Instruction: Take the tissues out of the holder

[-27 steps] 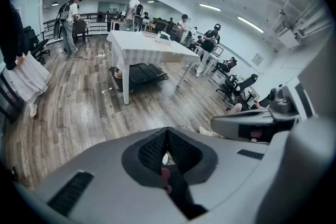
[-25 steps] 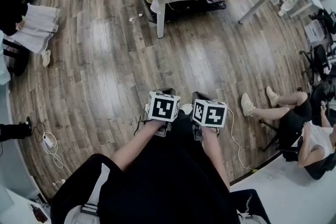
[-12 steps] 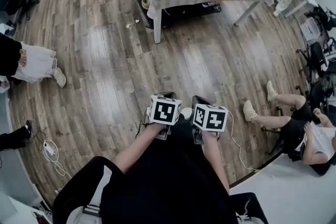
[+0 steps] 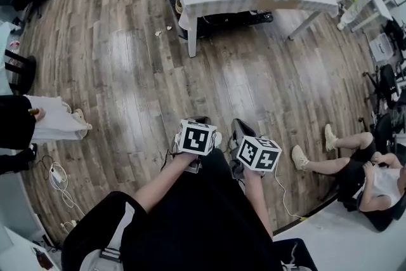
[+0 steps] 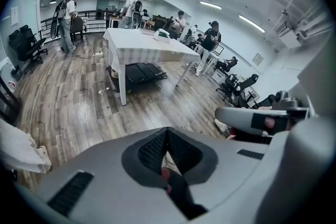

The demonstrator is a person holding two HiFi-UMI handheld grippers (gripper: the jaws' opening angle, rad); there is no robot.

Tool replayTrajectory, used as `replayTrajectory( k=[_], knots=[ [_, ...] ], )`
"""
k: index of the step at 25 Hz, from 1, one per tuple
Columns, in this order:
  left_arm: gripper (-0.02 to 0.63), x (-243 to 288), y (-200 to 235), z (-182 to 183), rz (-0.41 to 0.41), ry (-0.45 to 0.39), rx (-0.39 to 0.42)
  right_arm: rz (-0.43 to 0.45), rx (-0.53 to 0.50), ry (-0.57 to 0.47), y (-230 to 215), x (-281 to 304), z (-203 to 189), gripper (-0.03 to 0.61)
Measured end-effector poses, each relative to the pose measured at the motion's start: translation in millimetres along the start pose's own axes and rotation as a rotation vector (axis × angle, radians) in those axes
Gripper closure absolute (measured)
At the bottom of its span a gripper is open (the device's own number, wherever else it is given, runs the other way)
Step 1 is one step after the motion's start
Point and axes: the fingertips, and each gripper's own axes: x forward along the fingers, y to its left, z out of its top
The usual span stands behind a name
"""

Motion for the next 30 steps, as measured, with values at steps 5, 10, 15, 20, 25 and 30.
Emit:
replayTrajectory(
  k=[5,10,15,20,25,30],
  knots=[
    [0.614,17,-10,50,0.046,-0.02,0.008,0.069,-0.021,0.026,-16,23,44,0.566],
    [0.612,24,-24,84,0.086,-0.046,-0.023,0.119,-0.048,0.038,-32,37,79,0.566],
    [0.614,42,-33,104,0.1,-0.032,-0.021,0.155,-0.056,0.022,-46,42,104,0.565],
    [0.612,67,-45,136,0.079,-0.038,0.003,0.125,-0.048,0.01,-73,49,124,0.565],
    [0.614,101,-60,175,0.032,-0.03,0.045,0.065,-0.042,0.0,-107,61,153,0.565],
    [0.614,138,-56,232,-0.017,-0.04,0.066,0.014,-0.049,-0.007,-128,92,199,0.565]
  ],
)
